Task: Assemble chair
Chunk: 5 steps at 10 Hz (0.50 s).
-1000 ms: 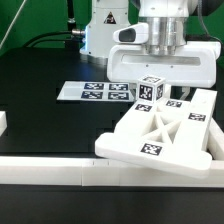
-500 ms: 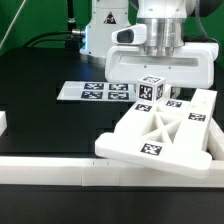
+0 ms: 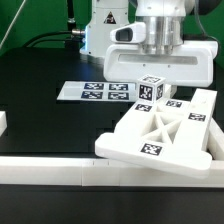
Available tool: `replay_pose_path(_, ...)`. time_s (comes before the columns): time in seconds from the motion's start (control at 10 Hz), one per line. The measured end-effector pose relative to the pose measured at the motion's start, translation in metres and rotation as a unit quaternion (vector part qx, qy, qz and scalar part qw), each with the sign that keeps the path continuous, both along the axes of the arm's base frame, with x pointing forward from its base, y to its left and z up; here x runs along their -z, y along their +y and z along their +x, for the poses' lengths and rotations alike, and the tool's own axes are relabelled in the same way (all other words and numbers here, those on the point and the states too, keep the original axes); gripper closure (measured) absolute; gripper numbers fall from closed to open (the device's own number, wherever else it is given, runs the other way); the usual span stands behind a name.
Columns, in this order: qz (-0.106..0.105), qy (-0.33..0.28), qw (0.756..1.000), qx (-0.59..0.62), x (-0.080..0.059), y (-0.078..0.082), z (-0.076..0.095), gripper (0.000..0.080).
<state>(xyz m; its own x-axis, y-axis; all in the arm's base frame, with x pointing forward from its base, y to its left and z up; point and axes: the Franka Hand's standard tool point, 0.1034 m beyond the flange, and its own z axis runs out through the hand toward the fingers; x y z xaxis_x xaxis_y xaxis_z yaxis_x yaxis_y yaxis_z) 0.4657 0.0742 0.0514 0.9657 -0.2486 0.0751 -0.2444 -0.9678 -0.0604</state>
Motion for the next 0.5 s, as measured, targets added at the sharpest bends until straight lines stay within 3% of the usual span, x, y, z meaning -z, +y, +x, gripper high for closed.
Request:
replay_pose_path(0.3, 0.032, 0.024, 0.999, 0.005, -0.057, 0.007, 0.017, 0.0515)
replay_pose_path(0.5, 0.041, 0.029, 0.999, -0.006, -0.089, 0.012, 0.047, 0.0515)
